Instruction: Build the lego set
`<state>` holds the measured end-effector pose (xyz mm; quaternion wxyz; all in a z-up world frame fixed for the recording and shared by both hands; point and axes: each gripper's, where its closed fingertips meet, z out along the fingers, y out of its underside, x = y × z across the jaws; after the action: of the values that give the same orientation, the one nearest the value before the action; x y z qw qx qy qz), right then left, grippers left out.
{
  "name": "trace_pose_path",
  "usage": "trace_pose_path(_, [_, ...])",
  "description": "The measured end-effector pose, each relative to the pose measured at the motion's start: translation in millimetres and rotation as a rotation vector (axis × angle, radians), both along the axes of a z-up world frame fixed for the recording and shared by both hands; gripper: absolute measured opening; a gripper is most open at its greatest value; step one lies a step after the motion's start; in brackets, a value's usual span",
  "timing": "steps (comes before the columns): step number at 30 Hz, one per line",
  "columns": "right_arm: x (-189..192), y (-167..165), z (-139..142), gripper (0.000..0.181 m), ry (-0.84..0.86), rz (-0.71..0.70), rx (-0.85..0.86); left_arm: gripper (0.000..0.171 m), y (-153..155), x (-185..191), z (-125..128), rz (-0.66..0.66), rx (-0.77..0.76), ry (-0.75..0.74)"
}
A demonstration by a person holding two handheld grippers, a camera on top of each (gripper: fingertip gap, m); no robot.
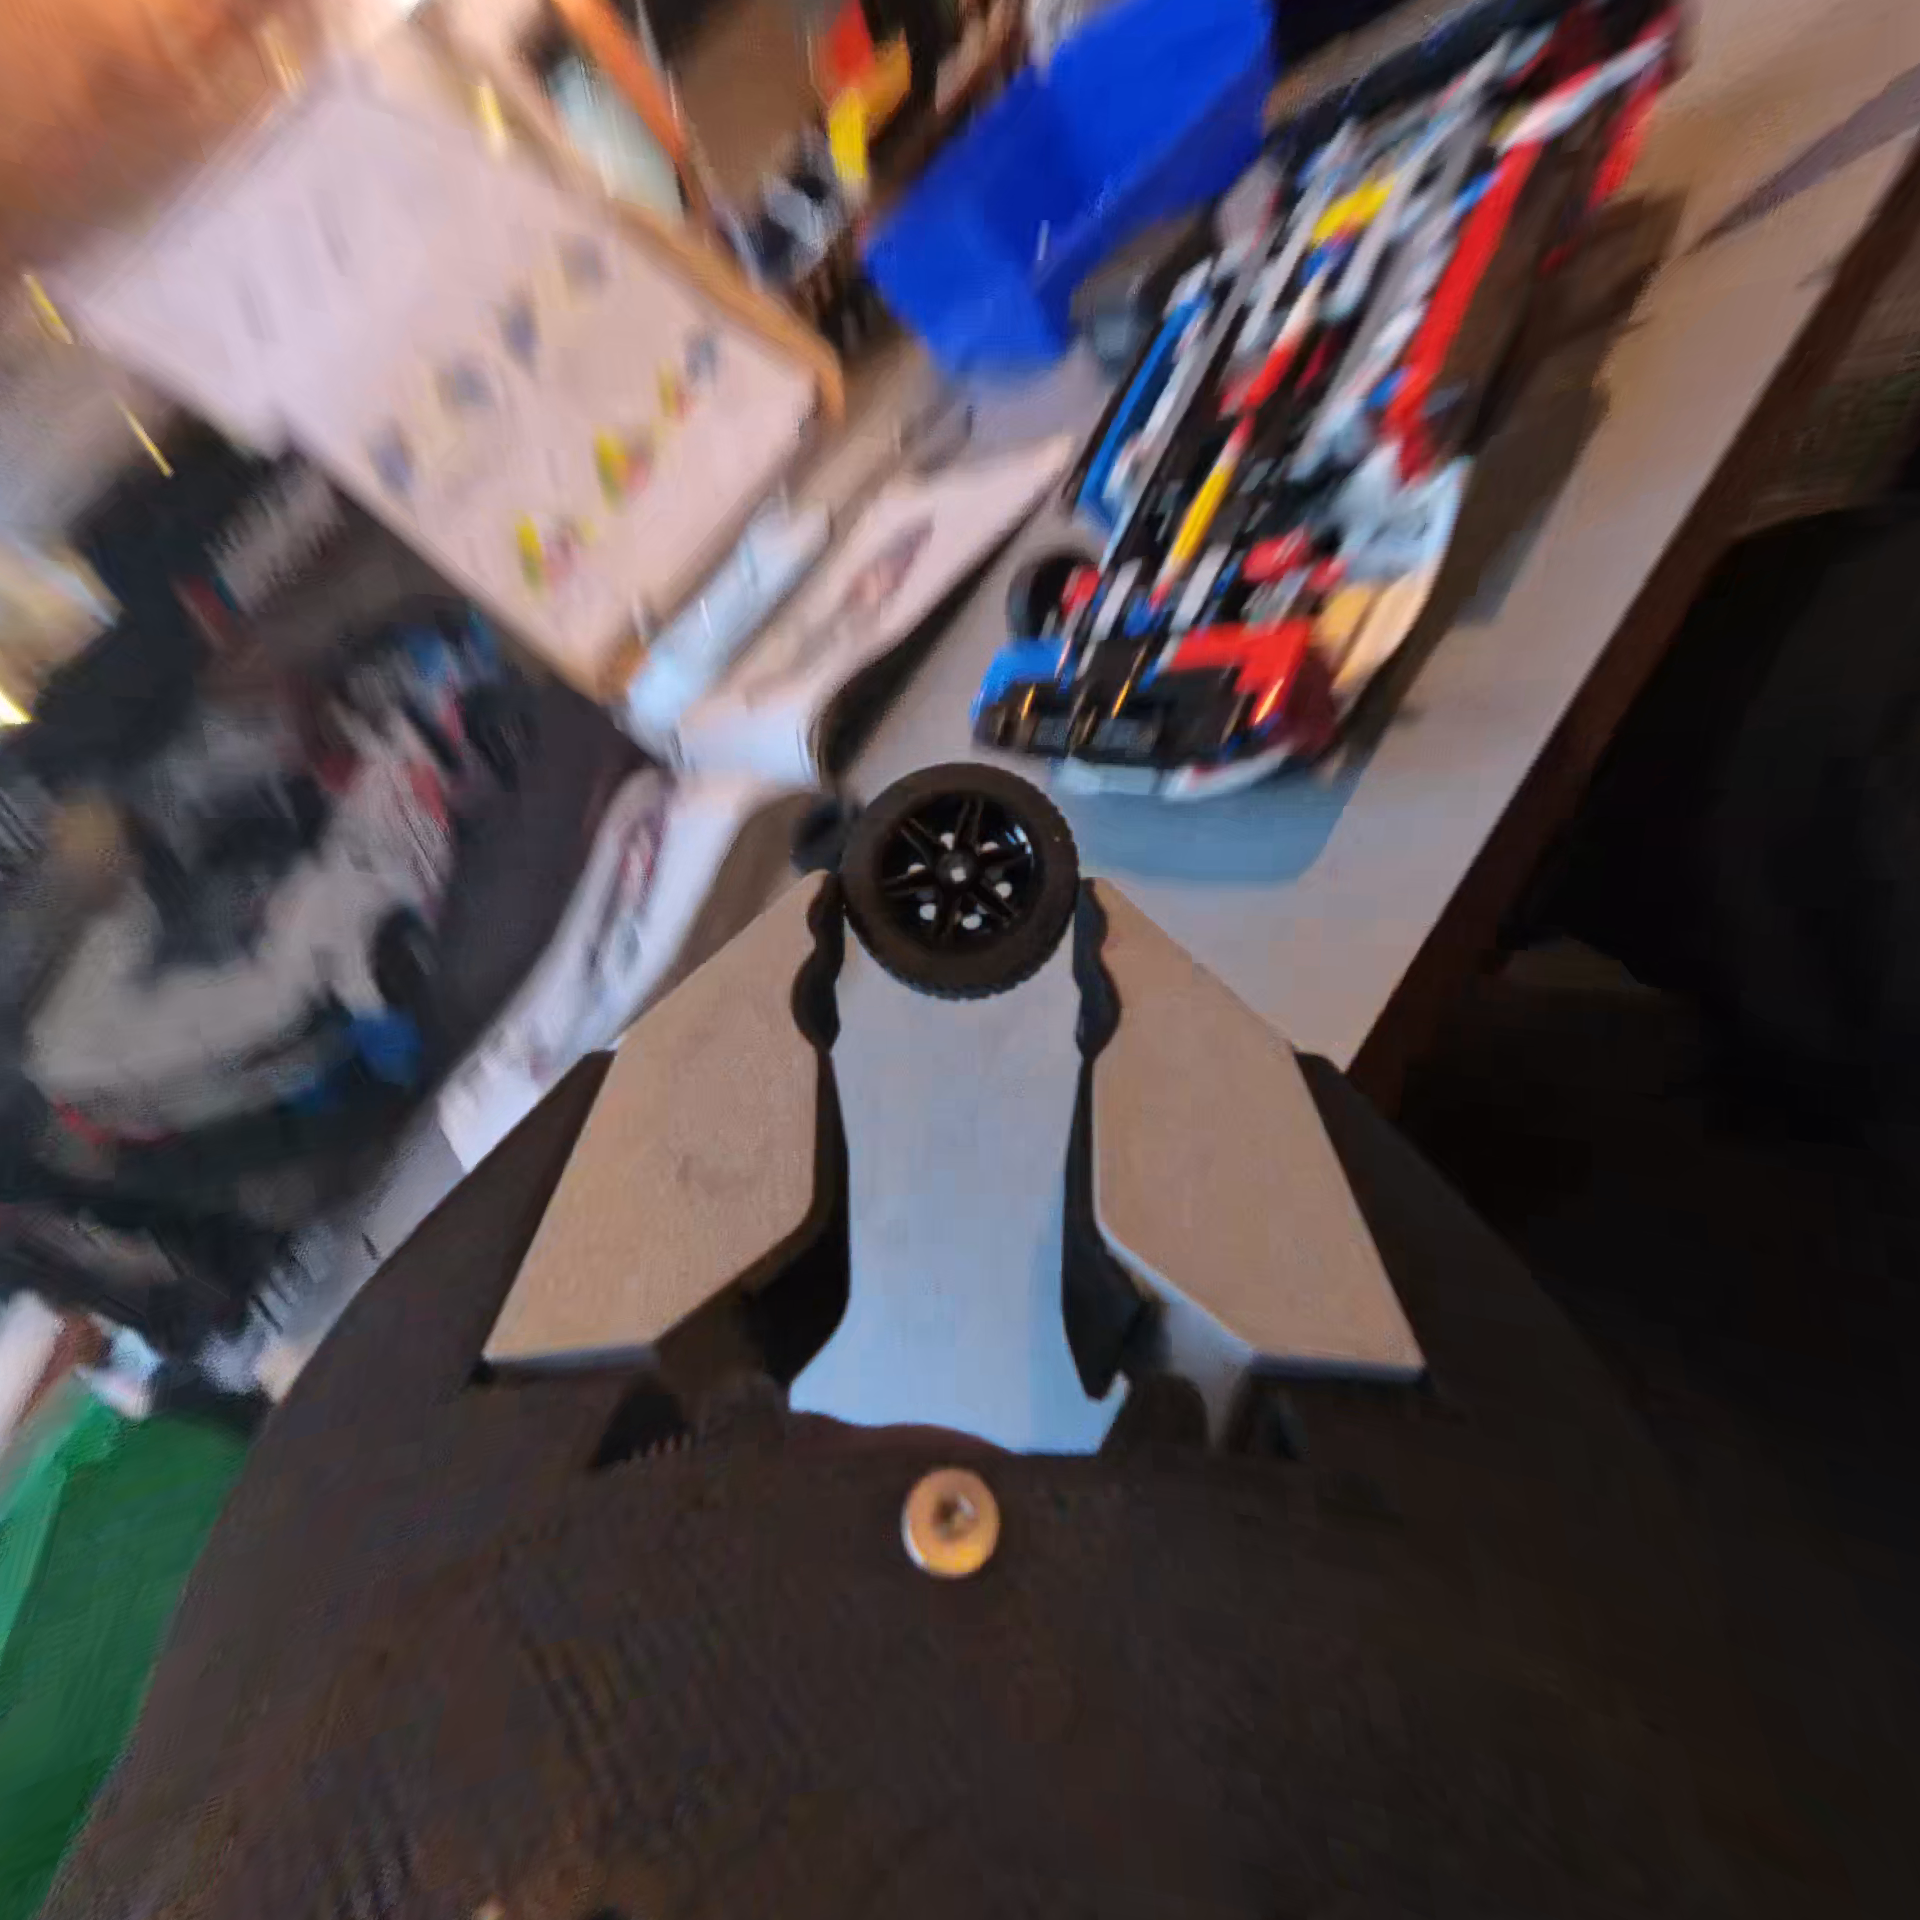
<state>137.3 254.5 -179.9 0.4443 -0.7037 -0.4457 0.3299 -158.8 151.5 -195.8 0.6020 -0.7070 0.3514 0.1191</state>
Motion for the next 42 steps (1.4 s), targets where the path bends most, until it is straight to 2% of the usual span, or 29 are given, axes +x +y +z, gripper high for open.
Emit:
trace_pose_path(2, [-19, -22, 9, 0.032, 0.087, 0.089, -0.044, 0.042, -11, 46, 14, -0.114, 0.161, 0.144])
trace_pose_path(4, [-40, -47, 16, 0.029, 0.154, 0.194, -0.098, 0.042, -18, 83, 18, -0.192, 0.281, 0.266])
trace_pose_path(7, [-71, -80, 17, 0.032, 0.168, 0.349, -0.166, 0.041, -23, 122, 18, -0.288, 0.373, 0.303])
trace_pose_path(10, [-96, -96, 9, 0.034, 0.123, 0.433, -0.139, 0.041, -17, 131, 23, -0.295, 0.463, 0.355])
trace_pose_path(12, [-105, -97, 0, 0.035, 0.077, 0.45, -0.068, 0.041, -3, 107, 35, -0.229, 0.484, 0.294])
trace_pose_path(15, [-102, -90, -10, 0.035, 0.009, 0.463, 0.057, 0.041, 28, 41, 33, -0.117, 0.315, 0.011])
trace_pose_path(18, [-86, -69, 3, 0.035, -0.005, 0.422, 0.179, 0.042, 46, -2, 22, -0.083, 0.219, -0.124])
trace_pose_path(24, [-68, 3, 45, 0.031, 0.039, 0.27, 0.305, 0.042, 89, -16, 4, -0.109, 0.171, -0.137])
trace_pose_path(26, [-73, 30, 49, 0.029, 0.04, 0.216, 0.284, 0.042, 103, -11, -4, -0.15, 0.143, -0.153])
trace_pose_path(28, [-89, 44, 49, 0.028, 0.052, 0.232, 0.201, 0.041, 111, -4, -5, -0.21, 0.117, -0.16])
trace_pose_path(30, [-116, 48, 43, 0.034, 0.019, 0.286, 0.116, 0.041, 112, 5, -4, -0.296, 0.064, -0.187])
trace_pose_path(32, [-145, 52, 26, 0.035, -0.084, 0.341, 0.075, 0.041, 107, 12, -3, -0.414, -0.055, -0.282])
trace_pose_path(34, [-172, 58, 3, 0.033, -0.226, 0.387, 0.066, 0.041, 109, 8, -6, -0.465, -0.192, -0.381])
trace_pose_path(37, [-202, 54, -30, 0.035, -0.391, 0.532, -0.019, 0.041, 115, 3, -11, -0.517, -0.323, -0.479])
trace_pose_path(39, [-214, 47, -43, 0.042, -0.466, 0.632, -0.082, 0.041, 109, 9, -22, -0.575, -0.449, -0.494])
trace_pose_path(40, [-218, 47, -49, 0.05, -0.506, 0.658, -0.095, 0.041, 110, 8, -29, -0.572, -0.476, -0.475])
trace_pose_path(42, [-220, 46, -56, 0.051, -0.566, 0.712, -0.113, 0.041, 111, 8, -35, -0.578, -0.521, -0.464])
